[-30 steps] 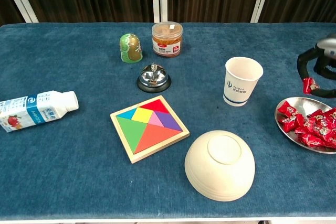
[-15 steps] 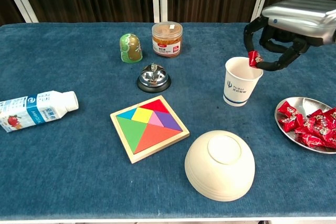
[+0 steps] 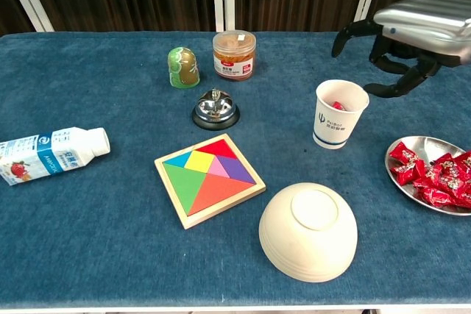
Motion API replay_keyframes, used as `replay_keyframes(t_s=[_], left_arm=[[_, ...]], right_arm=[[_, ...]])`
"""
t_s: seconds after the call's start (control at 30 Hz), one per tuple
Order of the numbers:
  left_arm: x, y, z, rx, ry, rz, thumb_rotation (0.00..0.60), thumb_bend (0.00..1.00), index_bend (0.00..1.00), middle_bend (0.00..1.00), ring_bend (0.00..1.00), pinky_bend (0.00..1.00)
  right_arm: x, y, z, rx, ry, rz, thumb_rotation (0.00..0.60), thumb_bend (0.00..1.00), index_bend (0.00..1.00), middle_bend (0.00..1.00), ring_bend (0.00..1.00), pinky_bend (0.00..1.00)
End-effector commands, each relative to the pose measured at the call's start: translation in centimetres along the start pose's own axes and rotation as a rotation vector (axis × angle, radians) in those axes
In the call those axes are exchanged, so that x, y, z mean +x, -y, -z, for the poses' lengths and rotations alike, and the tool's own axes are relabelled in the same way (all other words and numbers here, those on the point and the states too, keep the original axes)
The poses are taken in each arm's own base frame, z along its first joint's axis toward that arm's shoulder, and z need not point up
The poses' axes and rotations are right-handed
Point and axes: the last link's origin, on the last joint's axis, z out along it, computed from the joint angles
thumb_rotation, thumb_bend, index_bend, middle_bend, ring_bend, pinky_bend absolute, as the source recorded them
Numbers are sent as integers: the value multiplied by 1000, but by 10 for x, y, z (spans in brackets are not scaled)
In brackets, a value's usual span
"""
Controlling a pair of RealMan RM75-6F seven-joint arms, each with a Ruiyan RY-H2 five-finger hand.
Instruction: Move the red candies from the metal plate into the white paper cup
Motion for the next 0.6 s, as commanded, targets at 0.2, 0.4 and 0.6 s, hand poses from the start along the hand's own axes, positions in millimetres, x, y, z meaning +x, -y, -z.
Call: replay_keyframes(t_s=[0.2, 0.4, 0.6], left_arm=[[-2, -3, -1, -6, 3, 2, 600, 0, 171, 159, 42, 0], [-2, -8, -3, -16, 4, 0, 600, 0, 171, 159, 42, 0], [1, -6, -2, -9, 2, -6, 600, 0, 171, 159, 42, 0]], right_arm=[[-18, -34, 61, -55, 80, 38, 600, 482, 460, 926, 1000, 1000], [-43, -42, 65, -50, 171, 119, 600, 477, 464, 926, 1000, 1000], [-59, -36, 59, -9, 202, 174, 600, 443, 460, 926, 1000, 1000]])
